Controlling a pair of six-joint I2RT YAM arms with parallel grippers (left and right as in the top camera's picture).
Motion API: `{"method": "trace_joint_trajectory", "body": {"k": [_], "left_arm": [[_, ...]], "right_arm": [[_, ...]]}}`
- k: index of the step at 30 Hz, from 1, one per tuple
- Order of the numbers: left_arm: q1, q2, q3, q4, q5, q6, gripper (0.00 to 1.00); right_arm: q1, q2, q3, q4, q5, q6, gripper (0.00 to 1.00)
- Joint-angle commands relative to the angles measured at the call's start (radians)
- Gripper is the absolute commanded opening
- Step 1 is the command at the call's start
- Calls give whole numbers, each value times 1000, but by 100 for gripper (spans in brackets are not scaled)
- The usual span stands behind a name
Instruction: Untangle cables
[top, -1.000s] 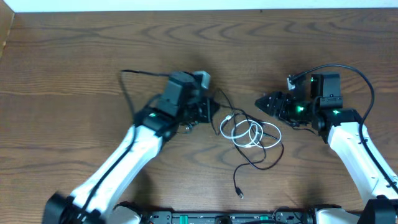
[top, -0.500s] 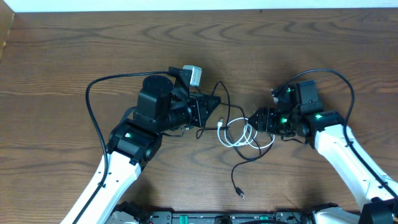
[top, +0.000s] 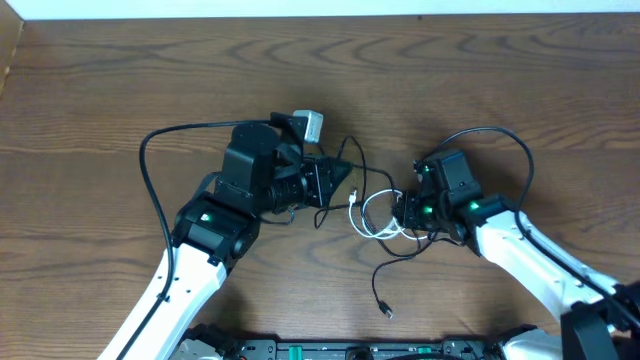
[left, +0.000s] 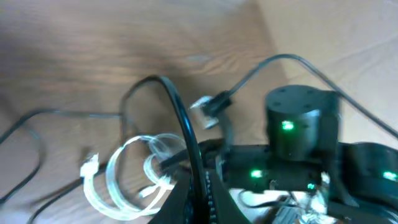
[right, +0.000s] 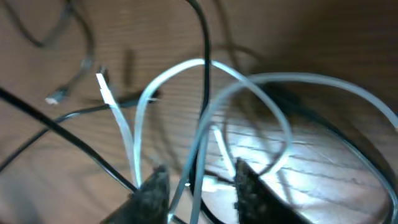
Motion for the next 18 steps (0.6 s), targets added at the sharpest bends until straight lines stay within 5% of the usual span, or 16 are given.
{"method": "trace_joint_trajectory", "body": {"k": [1, 7, 18], "left_arm": [[10, -9, 8, -100, -193, 11, 7], [175, -15, 8, -210, -283, 54, 7], [648, -37, 8, -235, -282, 58, 8]], "right_arm": [[-19, 14, -9, -4, 207, -4, 1], [-193, 14, -5, -37, 478, -85, 1], [-697, 14, -5, -50, 419, -85, 1]]}}
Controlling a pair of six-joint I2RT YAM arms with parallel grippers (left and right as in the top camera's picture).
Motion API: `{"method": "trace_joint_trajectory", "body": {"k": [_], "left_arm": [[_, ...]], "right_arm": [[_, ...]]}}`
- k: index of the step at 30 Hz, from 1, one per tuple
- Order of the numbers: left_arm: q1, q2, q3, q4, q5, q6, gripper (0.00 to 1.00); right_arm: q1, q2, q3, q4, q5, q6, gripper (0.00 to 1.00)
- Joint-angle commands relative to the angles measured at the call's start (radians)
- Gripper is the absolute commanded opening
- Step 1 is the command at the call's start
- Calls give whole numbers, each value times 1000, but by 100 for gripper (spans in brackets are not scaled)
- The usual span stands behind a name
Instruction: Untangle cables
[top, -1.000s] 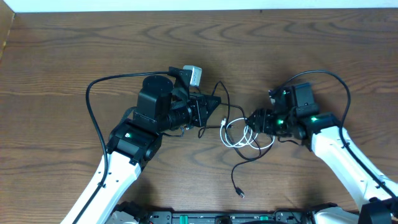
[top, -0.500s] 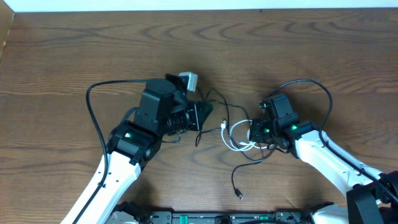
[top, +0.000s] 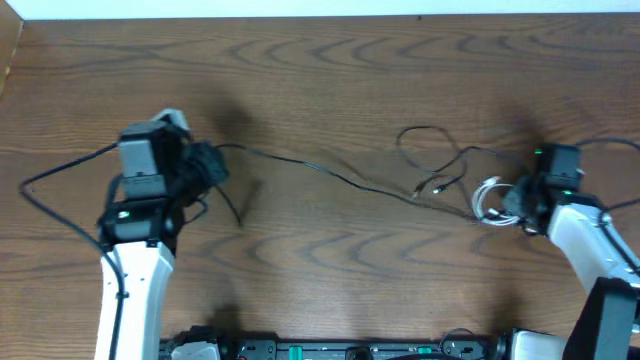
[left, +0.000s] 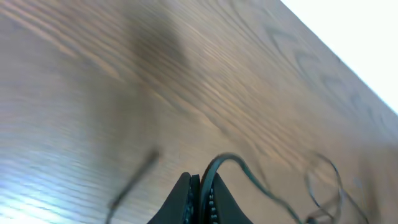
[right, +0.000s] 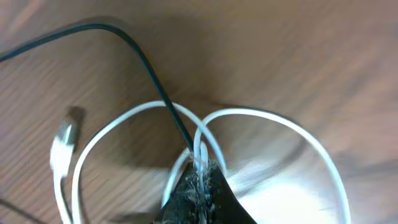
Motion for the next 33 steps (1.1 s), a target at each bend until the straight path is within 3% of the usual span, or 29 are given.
{"method": "trace_joint_trajectory", "body": {"k": [1, 5, 12, 14, 16, 20, 23, 33], "left_arm": [[113, -14, 8, 2, -21, 16, 7], [212, -13, 8, 23, -21, -1, 7], [355, -13, 8, 102, -13, -137, 7], [360, -12, 8, 117, 74, -153, 7], [340, -12, 8, 135, 192, -153, 8], [220, -12, 8, 184, 291, -148, 8], [68, -8, 8, 187, 286, -98, 7], [-323, 118, 8, 184, 231, -69, 8]], "right_arm": [[-112, 2, -2, 4, -47, -12, 1], [-170, 2, -2, 24, -71, -12, 1], [-253, 2, -2, 54, -60, -7, 1], [-265, 2, -2, 62, -118, 2, 1], [-258, 2, -2, 106, -298, -42, 1], [-188, 2, -2, 223, -852, -269, 1], [-103, 2, -2, 294, -1101, -339, 1], [79, -182, 187, 308, -1161, -197, 1]]}}
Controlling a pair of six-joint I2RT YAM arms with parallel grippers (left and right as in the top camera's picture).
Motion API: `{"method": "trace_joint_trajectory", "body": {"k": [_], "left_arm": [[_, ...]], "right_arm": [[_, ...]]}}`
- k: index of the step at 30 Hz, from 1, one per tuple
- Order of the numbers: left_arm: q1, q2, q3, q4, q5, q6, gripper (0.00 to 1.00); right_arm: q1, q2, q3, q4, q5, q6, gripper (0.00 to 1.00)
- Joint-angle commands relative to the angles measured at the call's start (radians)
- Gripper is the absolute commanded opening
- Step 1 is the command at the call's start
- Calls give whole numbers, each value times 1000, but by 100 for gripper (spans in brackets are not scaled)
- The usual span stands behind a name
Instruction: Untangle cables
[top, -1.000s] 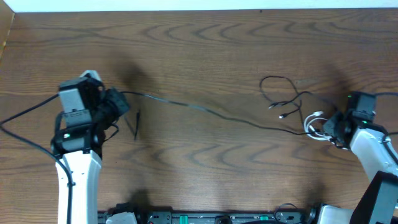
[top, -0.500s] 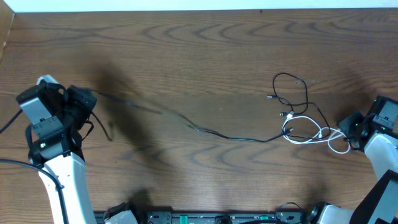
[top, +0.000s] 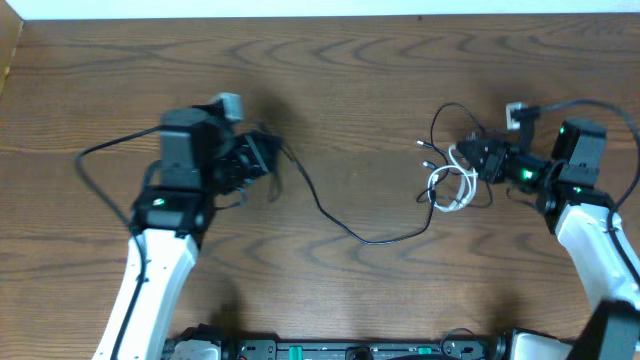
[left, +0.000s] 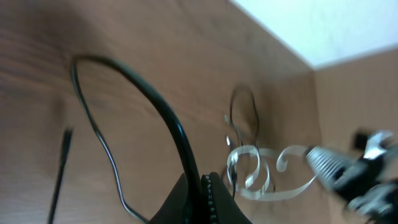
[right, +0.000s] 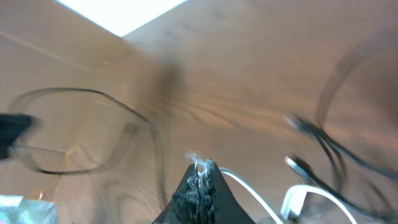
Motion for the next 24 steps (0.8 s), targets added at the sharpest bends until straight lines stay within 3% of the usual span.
{"method": "trace_joint_trajectory", "body": {"k": [1, 4, 5, 9, 12, 17, 20, 24], "left_arm": [[-108, 68, 8, 4, -37, 21, 8], [-183, 127, 8, 16, -37, 21, 15], [-219, 156, 8, 22, -37, 21, 25], [-306, 216, 8, 59, -37, 21, 46], [-339, 230, 8, 85, -37, 21, 53], [-349, 230, 8, 98, -37, 21, 54], [-349, 230, 8, 95, -37, 21, 54], [-349, 230, 8, 63, -55, 21, 54]], "right_arm": [[55, -129, 135, -19, -61, 71, 1], [84, -193, 218, -6, -63, 119, 1], [88, -217, 258, 14, -63, 154, 1], [89, -283, 352, 171, -64, 312, 1], [89, -313, 378, 318, -64, 413, 1], [88, -340, 381, 474, -63, 459, 1], [87, -330, 381, 378, -63, 410, 1], [87, -272, 381, -102, -27, 153, 4]]}}
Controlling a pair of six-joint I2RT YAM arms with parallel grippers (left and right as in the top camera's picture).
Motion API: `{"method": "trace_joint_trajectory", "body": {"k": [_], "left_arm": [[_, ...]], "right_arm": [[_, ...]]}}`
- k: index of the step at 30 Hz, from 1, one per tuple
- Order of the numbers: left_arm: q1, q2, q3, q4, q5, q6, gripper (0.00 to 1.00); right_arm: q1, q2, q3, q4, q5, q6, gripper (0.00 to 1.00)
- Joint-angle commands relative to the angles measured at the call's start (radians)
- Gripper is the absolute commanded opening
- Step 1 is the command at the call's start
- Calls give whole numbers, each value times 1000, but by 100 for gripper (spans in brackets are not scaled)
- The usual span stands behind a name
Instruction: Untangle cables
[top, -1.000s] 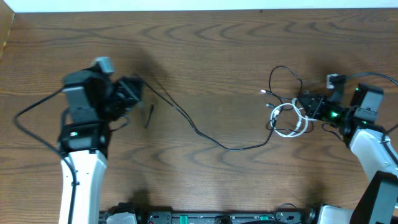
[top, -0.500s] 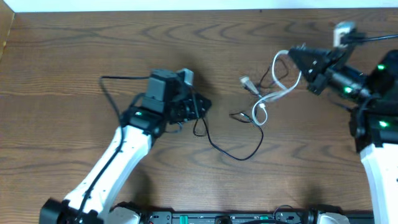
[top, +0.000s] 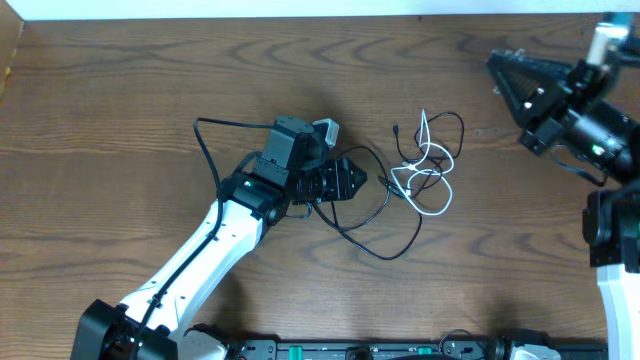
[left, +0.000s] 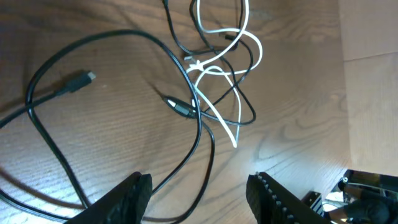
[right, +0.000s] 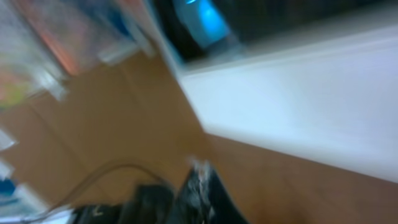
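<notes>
A black cable (top: 385, 257) and a white cable (top: 420, 172) lie heaped together in the middle of the table. In the left wrist view the white cable (left: 214, 67) loops over the black cable (left: 200, 134), and a black plug (left: 81, 78) lies free at the left. My left gripper (top: 355, 180) stands open just left of the heap; its gripper (left: 199, 180) spans a strand of black cable without touching it. My right gripper (top: 495, 62) is raised at the far right, shut (right: 199, 168), with nothing seen in it.
The wooden table (top: 120, 90) ends at a white strip along the far edge. The left arm's own black lead (top: 200, 140) arcs behind its wrist. The right wrist view is blurred and points away from the table.
My left gripper has let go of the black cable and stands open nearer the middle. My right gripper has let go of the white cable and is now high at the far right.
Both grippers were at the tangle in the middle, the left shut on the black cable. Then they stood far apart with the black cable stretched between them, the right shut on the white cable. Then they were closer with slack. Now both cables lie loose.
</notes>
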Motion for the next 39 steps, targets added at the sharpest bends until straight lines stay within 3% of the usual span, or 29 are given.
{"method": "trace_joint_trajectory", "body": {"k": [1, 5, 7, 14, 19, 25, 31, 35, 39], "left_arm": [[-1, 3, 8, -27, -41, 6, 54], [-1, 3, 8, -50, -63, 21, 54], [-1, 3, 8, -51, -73, 21, 54], [-1, 3, 8, -79, -175, 21, 54], [-1, 3, 8, -85, -180, 21, 54], [-1, 3, 8, -89, -190, 21, 54], [-1, 3, 8, -100, -191, 21, 54], [-1, 3, 8, -100, -190, 21, 54], [-1, 3, 8, -100, -190, 21, 54]], "right_arm": [[2, 52, -6, -275, 67, -229, 7], [4, 143, -6, -670, 285, -408, 14], [18, 213, -6, -816, 285, -492, 20], [174, 421, -7, -1089, 298, -845, 33], [266, 534, -7, -1075, 454, -818, 36], [377, 673, -7, -888, 632, -700, 37], [458, 815, -7, -802, 670, -663, 34], [471, 831, -6, -822, 625, -664, 9], [459, 761, 2, -887, 515, -673, 4]]}}
